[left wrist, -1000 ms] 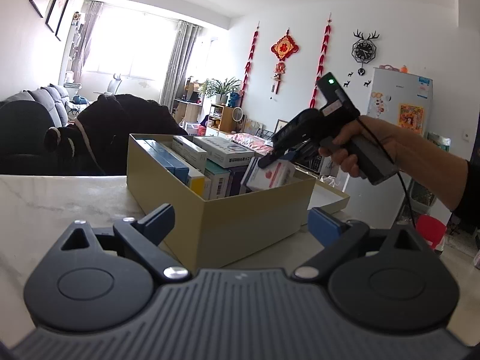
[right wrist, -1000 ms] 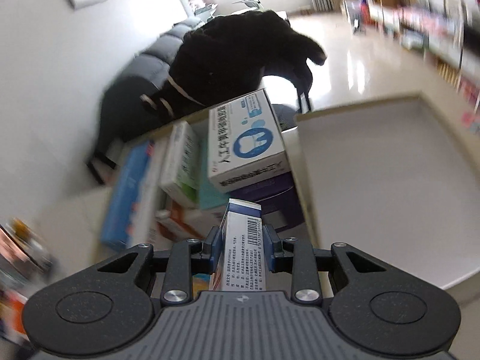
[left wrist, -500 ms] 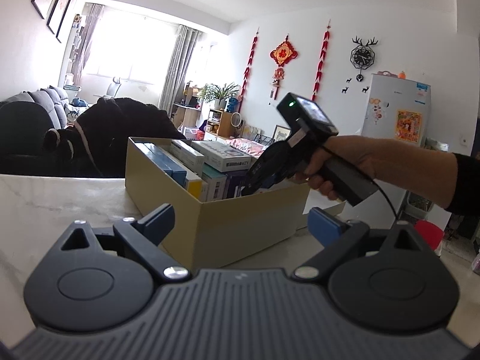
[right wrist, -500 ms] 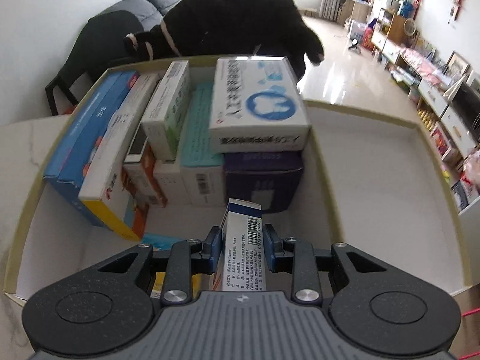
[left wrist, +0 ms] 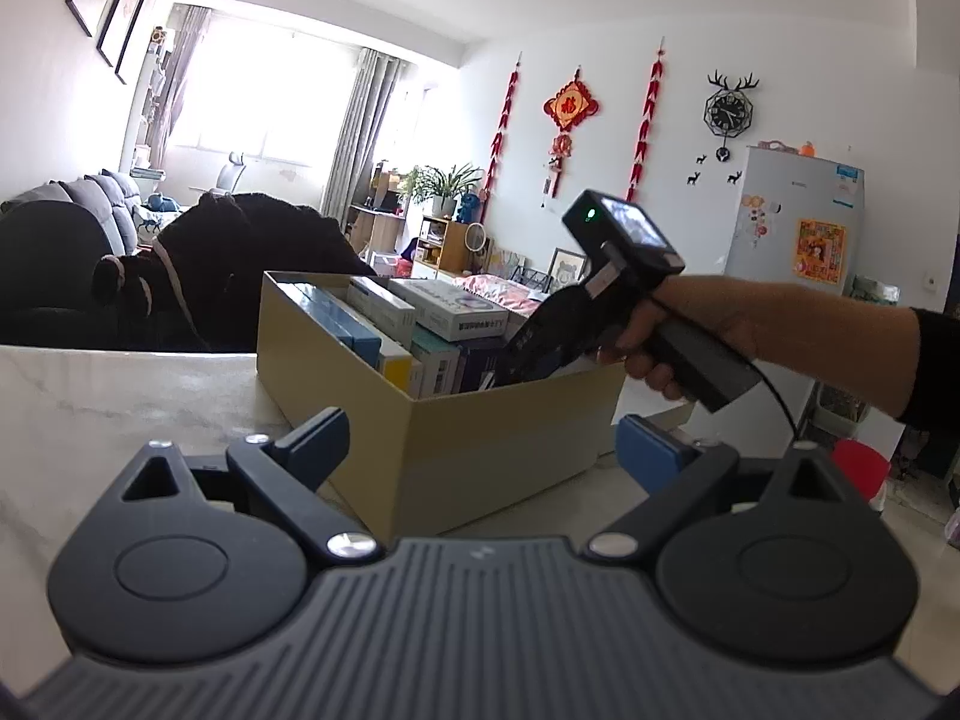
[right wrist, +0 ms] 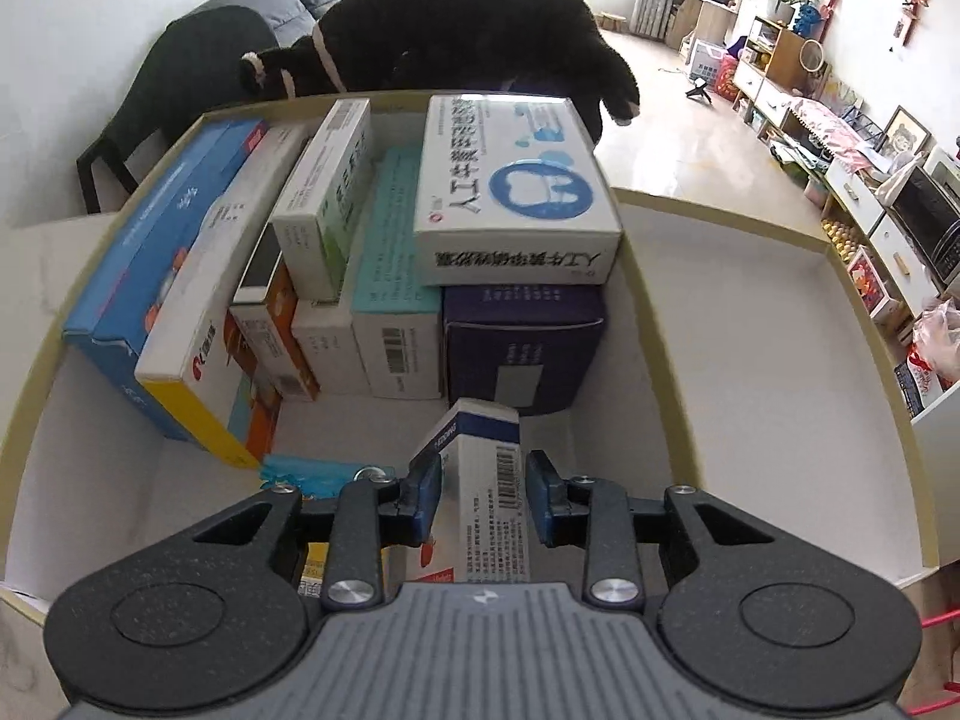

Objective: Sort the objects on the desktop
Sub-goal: 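Lower the white strawberry box into the tan box with the right gripper and open it, then withdraw the right gripper from the tan box while the left gripper moves to another strawberry box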

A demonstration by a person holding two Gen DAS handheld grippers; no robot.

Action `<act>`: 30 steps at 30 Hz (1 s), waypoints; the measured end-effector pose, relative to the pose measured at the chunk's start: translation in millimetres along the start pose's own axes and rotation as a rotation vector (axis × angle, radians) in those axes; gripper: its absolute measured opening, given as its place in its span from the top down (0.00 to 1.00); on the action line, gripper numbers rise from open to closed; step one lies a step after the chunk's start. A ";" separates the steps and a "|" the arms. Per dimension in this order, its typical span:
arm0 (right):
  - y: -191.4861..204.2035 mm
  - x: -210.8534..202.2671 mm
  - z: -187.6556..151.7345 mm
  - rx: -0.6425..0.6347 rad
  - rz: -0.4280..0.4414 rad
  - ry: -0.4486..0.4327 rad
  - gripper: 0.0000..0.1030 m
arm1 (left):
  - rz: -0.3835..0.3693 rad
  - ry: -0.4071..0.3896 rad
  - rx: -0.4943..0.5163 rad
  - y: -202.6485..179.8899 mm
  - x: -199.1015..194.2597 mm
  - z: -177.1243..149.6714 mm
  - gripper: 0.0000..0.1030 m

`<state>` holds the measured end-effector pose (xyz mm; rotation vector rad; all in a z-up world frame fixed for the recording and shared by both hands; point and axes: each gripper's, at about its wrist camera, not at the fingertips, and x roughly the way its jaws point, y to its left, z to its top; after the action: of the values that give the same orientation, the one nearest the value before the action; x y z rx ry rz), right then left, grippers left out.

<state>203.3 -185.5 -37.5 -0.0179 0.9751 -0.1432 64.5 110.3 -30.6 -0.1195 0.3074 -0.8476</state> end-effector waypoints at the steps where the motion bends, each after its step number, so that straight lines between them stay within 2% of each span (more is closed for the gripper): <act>1: -1.5 -0.6 0.5 0.003 0.008 0.000 0.69 | 0.001 0.004 0.001 0.1 0.6 -0.6 0.06; 10: -3.1 -20.9 -0.1 -0.007 0.019 -0.048 0.68 | 0.018 0.025 0.024 -1.2 -4.7 -1.0 0.05; 16: -10.0 -53.8 -16.8 0.006 0.065 -0.141 0.55 | 0.042 0.117 0.067 -3.9 -5.3 -9.3 0.05; 18: -11.7 -65.4 -27.4 0.009 0.089 -0.176 0.42 | 0.044 0.150 0.074 -7.0 -5.9 -15.6 0.04; 24: -9.8 -92.3 -64.8 -0.015 0.133 -0.252 0.25 | 0.004 0.254 0.078 -18.3 -1.2 -37.8 0.00; 30: -15.9 -114.1 -101.9 0.016 0.242 -0.295 0.18 | -0.010 0.342 0.121 -36.5 12.2 -58.3 0.00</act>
<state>54.4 -181.5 0.6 0.0910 0.6750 0.0731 27.6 78.1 -80.4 0.1390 0.5751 -0.8941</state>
